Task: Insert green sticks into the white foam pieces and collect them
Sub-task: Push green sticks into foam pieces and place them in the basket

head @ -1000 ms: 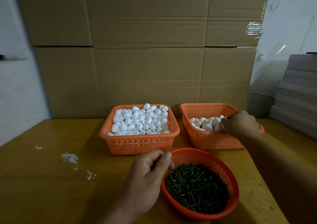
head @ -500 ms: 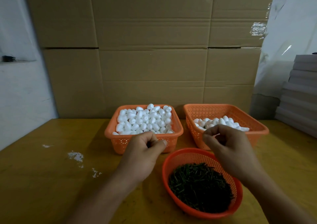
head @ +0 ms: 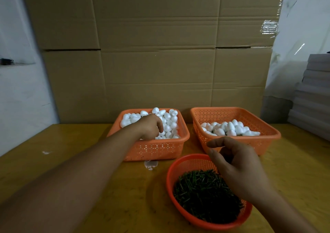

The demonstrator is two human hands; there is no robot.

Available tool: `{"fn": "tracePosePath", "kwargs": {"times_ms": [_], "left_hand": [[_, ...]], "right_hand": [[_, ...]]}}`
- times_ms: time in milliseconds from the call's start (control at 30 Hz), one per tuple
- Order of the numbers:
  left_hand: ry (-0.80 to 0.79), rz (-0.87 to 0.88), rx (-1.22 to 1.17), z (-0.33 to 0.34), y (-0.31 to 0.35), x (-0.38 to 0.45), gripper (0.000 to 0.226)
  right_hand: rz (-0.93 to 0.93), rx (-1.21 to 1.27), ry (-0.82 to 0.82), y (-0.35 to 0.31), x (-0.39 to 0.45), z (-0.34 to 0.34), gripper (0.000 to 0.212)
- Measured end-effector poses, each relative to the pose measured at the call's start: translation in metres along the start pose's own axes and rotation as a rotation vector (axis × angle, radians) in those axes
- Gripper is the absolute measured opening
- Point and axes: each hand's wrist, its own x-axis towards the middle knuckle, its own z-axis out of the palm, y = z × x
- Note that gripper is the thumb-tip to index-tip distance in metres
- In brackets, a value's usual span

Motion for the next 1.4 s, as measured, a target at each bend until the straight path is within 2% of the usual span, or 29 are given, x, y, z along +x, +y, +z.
{"fn": "tracePosePath", "kwargs": {"times_ms": [100,200,400,500,633,733,833,1000,1267,1400], "left_hand": [[-0.119,0.001,0.082,0.003,0.004,0.010,0.022],[-0.233,0.000,0.051,0.006,0.006,0.021,0.025],[-0.295,-0.047,0.129,0.017,0.006,0.038,0.016],[-0.320,-0.028,0.153,0.022,0.004,0.043,0.026],[-0.360,-0.002,0.108,0.022,0.001,0.048,0.023],[-0.407,-0.027,0.032,0.020,-0.002,0.050,0.012],[-0.414,-0.019,0.042,0.021,-0.003,0.050,0.024],[-0.550,-0.002,0.068,0.019,-0.006,0.049,0.041],[-0.494,-0.004,-0.001,0.023,-0.009,0.047,0.037],[-0.395,-0.014,-0.120,0.023,-0.011,0.046,0.012]], "right_hand": [[0.003,-0.050,-0.009,0.003,0.000,0.000,0.012],[0.014,-0.075,-0.012,0.005,0.001,-0.001,0.015],[0.023,-0.097,-0.011,0.007,0.000,0.001,0.016],[0.024,-0.112,-0.039,0.005,-0.002,0.004,0.019],[0.036,-0.127,-0.048,0.006,-0.002,0.005,0.020],[0.037,-0.136,-0.057,0.005,-0.002,0.007,0.020],[0.037,-0.136,-0.062,0.004,-0.002,0.008,0.020],[0.036,-0.131,-0.070,0.005,-0.003,0.009,0.019],[0.049,-0.134,-0.080,0.008,-0.002,0.008,0.017],[0.051,-0.131,-0.084,0.007,-0.002,0.009,0.017]]}}
